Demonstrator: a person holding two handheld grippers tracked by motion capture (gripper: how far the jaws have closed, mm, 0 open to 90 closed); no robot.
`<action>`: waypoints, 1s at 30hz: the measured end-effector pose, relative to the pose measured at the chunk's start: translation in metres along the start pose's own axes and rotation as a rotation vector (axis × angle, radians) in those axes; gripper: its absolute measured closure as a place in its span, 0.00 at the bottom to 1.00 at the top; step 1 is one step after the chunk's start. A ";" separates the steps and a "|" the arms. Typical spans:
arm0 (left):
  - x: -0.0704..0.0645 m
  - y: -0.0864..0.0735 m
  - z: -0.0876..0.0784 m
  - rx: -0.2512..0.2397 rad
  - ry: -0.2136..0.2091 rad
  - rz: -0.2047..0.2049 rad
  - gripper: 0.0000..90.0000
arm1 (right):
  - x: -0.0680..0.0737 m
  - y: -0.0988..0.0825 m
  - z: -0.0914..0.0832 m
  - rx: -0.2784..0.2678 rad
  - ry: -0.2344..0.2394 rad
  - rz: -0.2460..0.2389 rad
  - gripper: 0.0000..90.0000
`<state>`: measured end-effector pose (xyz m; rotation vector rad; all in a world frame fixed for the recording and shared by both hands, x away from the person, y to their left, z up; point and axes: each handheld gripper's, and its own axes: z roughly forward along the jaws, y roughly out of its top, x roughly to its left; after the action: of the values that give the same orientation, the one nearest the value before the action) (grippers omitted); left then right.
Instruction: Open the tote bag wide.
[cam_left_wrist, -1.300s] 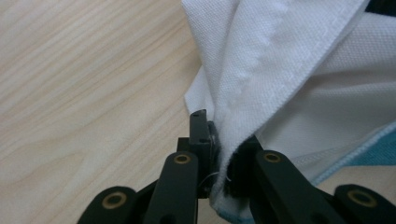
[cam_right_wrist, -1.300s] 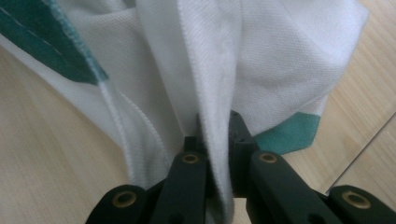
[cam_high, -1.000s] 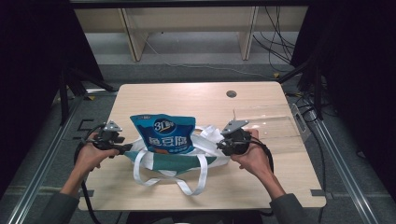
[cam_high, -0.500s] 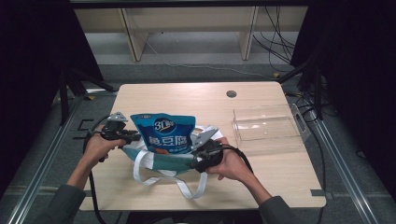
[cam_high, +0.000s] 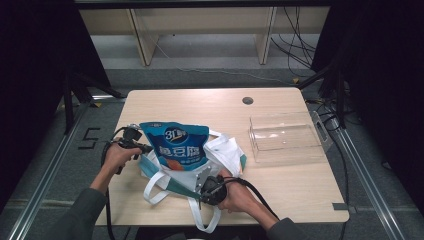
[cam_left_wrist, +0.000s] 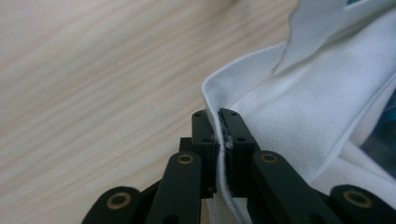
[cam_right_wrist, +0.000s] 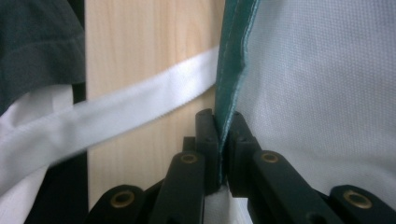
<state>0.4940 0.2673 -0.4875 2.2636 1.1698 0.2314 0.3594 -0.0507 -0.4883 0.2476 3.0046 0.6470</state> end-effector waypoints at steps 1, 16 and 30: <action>0.000 0.000 -0.002 -0.010 0.004 0.015 0.93 | -0.001 0.000 -0.001 0.001 0.003 -0.001 0.95; -0.045 -0.020 -0.090 -0.195 -0.001 0.025 0.56 | -0.035 -0.019 -0.088 -0.338 -0.170 0.254 0.55; -0.098 -0.029 -0.074 -0.184 -0.211 0.175 0.51 | -0.071 -0.021 -0.075 -0.290 -0.279 0.339 0.57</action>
<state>0.3852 0.2330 -0.4332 2.1684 0.8095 0.1556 0.4197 -0.1115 -0.4269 0.7679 2.5815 0.9717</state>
